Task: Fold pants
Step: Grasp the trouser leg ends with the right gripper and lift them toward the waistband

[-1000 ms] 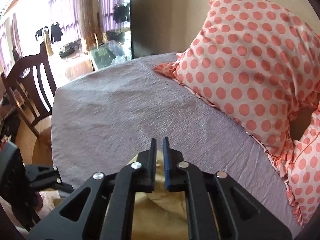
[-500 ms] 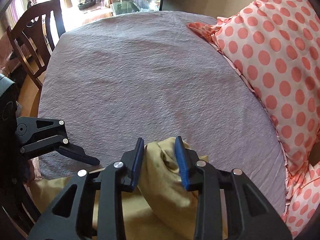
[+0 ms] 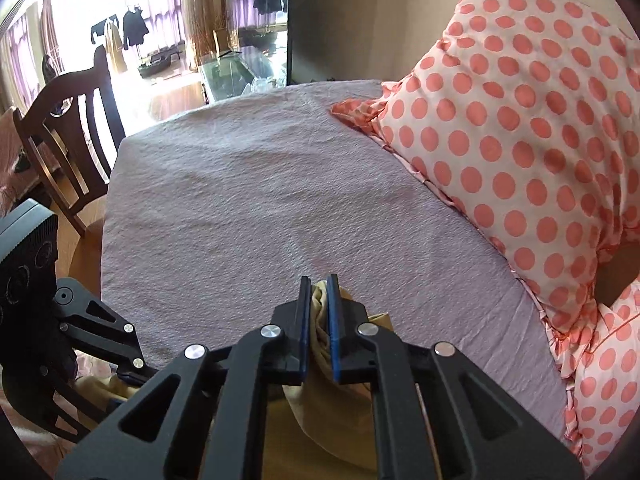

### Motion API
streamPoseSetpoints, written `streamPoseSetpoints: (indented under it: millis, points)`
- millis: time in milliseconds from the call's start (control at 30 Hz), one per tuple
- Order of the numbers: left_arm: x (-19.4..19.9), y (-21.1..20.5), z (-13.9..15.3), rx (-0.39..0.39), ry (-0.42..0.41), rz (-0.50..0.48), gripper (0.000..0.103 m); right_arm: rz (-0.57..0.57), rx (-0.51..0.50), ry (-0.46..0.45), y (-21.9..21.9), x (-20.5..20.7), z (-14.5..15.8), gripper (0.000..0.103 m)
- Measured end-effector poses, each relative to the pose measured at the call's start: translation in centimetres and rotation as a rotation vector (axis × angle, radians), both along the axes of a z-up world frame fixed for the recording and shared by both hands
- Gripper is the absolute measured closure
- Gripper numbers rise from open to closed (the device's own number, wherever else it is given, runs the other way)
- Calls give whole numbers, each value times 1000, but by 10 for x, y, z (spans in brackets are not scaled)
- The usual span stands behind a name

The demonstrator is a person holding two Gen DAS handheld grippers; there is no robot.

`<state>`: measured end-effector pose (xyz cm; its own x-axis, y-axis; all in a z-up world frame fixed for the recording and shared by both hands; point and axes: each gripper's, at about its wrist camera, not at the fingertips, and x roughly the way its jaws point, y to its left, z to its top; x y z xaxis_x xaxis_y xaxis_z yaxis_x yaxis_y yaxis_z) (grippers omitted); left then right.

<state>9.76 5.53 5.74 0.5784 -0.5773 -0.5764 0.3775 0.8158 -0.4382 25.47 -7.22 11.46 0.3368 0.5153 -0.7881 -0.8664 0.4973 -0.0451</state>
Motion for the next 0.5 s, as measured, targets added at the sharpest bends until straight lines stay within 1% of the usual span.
streamPoseSetpoints:
  millis: [67,167,233,300,400,467,500]
  points:
    - [-5,-5,9,4,-27,-6,89,-32,48,0,-11,5,12,96]
    - [-12,-11,14,3,-38,-13,90,-95,85,8,-26,19,18,97]
    - [-13,-11,12,-3,-26,-3,90,-122,109,43,-31,31,15,97]
    - [-17,-7,8,-8,-10,16,90,-112,118,74,-30,35,8,97]
    - [-15,-1,-1,22,18,54,89,-100,108,78,-19,35,-3,97]
    - [-9,5,-12,48,59,80,86,-115,107,78,-11,37,-15,96]
    - [-6,8,-18,48,85,90,83,-118,91,67,-7,35,-22,96]
